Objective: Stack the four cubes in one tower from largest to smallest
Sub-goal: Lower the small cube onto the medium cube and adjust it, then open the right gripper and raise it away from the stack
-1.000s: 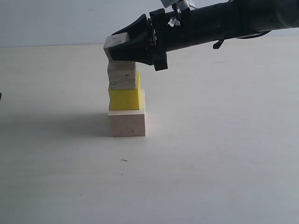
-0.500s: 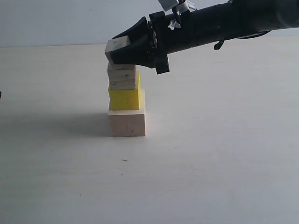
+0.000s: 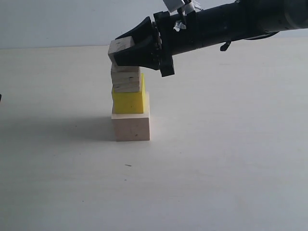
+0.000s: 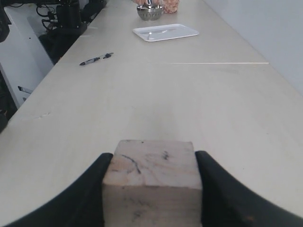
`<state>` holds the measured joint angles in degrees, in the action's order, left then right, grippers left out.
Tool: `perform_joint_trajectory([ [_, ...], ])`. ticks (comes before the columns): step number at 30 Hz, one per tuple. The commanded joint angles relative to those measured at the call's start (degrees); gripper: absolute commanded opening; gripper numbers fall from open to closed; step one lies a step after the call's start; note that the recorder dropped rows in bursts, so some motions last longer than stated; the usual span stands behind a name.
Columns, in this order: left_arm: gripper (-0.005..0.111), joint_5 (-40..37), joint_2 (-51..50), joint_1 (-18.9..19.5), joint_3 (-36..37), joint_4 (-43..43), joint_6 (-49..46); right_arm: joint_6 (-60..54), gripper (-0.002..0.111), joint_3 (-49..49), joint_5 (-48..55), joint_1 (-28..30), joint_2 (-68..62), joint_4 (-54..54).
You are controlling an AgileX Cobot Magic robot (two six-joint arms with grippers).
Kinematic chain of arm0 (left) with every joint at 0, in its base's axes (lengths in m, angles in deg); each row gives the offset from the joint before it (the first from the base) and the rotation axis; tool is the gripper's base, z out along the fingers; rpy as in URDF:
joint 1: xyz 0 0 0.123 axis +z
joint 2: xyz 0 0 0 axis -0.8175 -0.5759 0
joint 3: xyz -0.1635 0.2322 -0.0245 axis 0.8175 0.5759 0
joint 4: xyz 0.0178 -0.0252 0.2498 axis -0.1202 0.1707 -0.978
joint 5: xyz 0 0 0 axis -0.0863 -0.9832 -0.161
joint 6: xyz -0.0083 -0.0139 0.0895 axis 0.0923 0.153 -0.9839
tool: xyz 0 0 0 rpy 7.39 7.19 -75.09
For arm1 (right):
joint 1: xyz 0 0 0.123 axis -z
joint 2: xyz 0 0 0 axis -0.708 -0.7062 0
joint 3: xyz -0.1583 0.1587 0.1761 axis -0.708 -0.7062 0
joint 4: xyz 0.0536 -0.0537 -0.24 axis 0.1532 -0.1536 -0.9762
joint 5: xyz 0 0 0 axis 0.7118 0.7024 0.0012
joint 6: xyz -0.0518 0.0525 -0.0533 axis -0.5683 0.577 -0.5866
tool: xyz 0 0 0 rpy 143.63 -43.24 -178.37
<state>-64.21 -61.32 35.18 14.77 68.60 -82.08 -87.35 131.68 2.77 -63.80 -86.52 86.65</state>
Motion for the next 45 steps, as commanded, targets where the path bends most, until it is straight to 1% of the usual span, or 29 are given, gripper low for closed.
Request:
perform_joint_trajectory([
  [1,0.0,0.82,-0.13,-0.37,0.19,0.0,-0.12,-1.37,0.014,0.25,0.57,0.02,0.09,1.66],
  [24,0.0,1.18,-0.13,-0.37,0.19,0.0,-0.12,-1.27,0.014,0.25,0.57,0.02,0.09,0.38],
  [27,0.0,1.18,-0.13,-0.37,0.19,0.0,-0.12,-1.27,0.021,0.25,0.57,0.02,0.09,-0.23],
  [30,0.0,1.18,-0.13,-0.37,0.19,0.0,-0.12,-1.27,0.034,0.25,0.57,0.02,0.09,-0.23],
  [34,0.0,1.18,-0.13,-0.37,0.19,0.0,-0.12,-1.27,0.047,0.25,0.57,0.02,0.09,-0.23],
  [45,0.0,1.08,-0.13,-0.37,0.19,0.0,-0.12,-1.27,0.067,0.25,0.57,0.02,0.09,-0.01],
])
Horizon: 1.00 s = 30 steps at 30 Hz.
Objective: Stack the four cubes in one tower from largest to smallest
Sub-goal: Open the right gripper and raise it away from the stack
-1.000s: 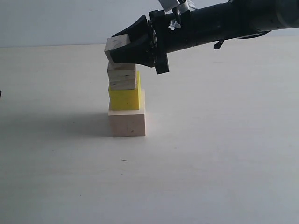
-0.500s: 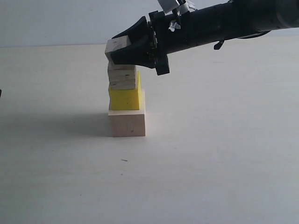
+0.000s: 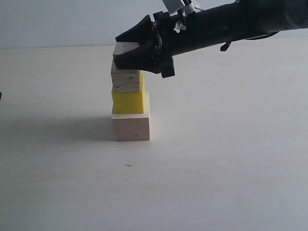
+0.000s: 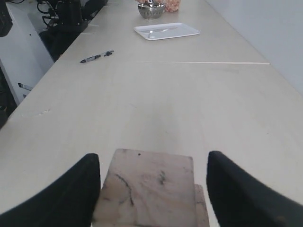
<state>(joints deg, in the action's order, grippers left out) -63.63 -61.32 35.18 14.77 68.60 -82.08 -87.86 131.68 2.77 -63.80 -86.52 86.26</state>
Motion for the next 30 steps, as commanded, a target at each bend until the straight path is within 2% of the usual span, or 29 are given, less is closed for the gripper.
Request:
perform_joint_trajectory([
  [1,0.0,0.5,-0.13,-0.37,0.19,0.0,-0.12,-0.76,0.067,0.25,0.57,0.02,0.09,0.38],
  [14,0.0,0.38,-0.13,-0.37,0.19,0.0,-0.12,2.79,0.067,0.25,0.57,0.02,3.74,1.65],
  [19,0.0,0.15,-0.13,-0.37,0.19,0.0,-0.12,10.2,0.06,0.25,-0.71,0.02,6.91,0.94],
  [23,0.0,0.15,-0.13,-0.37,0.19,0.0,-0.12,17.89,0.047,0.25,-3.68,0.02,8.79,-3.14],
  [26,0.0,0.15,-0.13,-0.37,0.19,0.0,-0.12,23.18,0.033,0.25,-3.8,0.02,10.35,-4.87],
  [30,0.0,0.27,-0.26,-0.37,0.19,0.0,-2.63,31.59,0.008,0.25,-5.22,0.02,13.13,-8.97],
])
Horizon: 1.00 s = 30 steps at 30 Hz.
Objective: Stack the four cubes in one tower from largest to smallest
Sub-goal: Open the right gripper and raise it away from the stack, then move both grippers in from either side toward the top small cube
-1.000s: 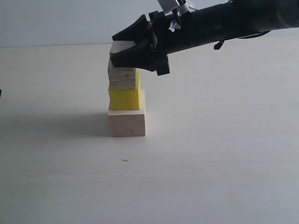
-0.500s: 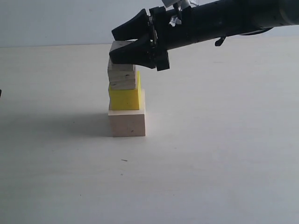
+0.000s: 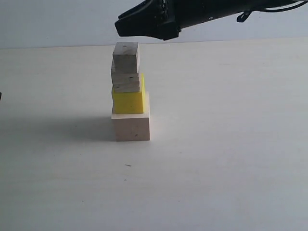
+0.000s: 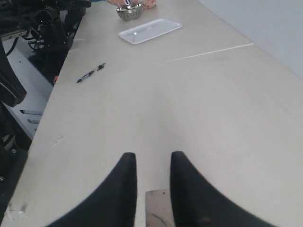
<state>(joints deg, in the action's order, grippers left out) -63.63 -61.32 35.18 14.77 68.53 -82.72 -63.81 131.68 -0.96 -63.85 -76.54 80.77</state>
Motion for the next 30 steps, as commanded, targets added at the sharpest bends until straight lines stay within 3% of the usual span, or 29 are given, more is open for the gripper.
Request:
perform_joint_trajectory([
  [1,0.0,0.44,-0.52,-0.37,0.19,0.07,-1.97,9.93,0.001,0.25,-2.8,0.07,3.91,-4.87],
  [8,0.0,8.29,-5.37,-0.26,0.19,-0.08,-1.97,44.72,0.0,0.25,-17.8,0.07,10.39,-24.26],
  [14,0.0,15.65,-12.6,1.84,-1.52,1.38,-0.7,72.34,0.0,0.25,-19.55,0.07,11.34,-45.59],
  [21,0.0,13.41,-23.2,5.59,-9.11,11.16,-3.08,71.19,0.0,0.25,-14.75,0.07,10.65,-43.83],
  [30,0.0,0.98,-38.24,9.05,-21.23,35.09,-23.95,68.07,0.0,0.25,-14.98,0.07,10.54,-43.59],
])
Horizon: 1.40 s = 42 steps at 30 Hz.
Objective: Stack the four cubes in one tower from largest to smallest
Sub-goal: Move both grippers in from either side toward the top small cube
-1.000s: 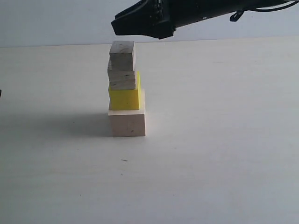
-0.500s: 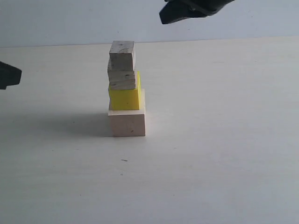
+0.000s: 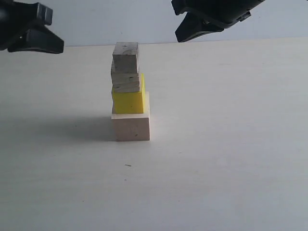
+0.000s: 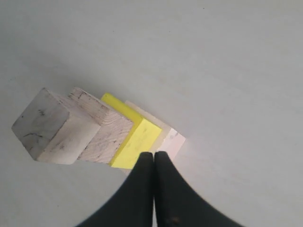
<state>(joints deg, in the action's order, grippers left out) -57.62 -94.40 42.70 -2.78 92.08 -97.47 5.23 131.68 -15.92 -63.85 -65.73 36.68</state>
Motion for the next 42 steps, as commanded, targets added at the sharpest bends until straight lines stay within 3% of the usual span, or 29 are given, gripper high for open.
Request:
perform_joint_trajectory([
  [1,0.0,-6.73,-6.75,2.11,-4.39,14.82,-11.4,-0.97,0.0,0.25,-0.03,0.07,-0.39,0.65],
  [4,0.0,-10.46,-11.03,3.4,-5.81,19.9,-14.94,0.62,0.0,0.25,0.45,0.07,-1.27,2.22],
  [13,0.0,-14.79,-14.97,3.81,-6.46,23.64,-20.76,-1.16,0.0,0.25,3.72,0.07,-5.96,9.47],
  [23,0.0,-15.18,-14.97,3.81,-6.46,23.74,-22.56,-7.69,0.0,0.25,3.47,0.07,-6.73,18.26],
  [42,0.0,-16.75,-17.65,3.81,-6.46,26.55,-24.16,-10.7,0.0,0.25,4.72,0.07,-10.07,23.43],
])
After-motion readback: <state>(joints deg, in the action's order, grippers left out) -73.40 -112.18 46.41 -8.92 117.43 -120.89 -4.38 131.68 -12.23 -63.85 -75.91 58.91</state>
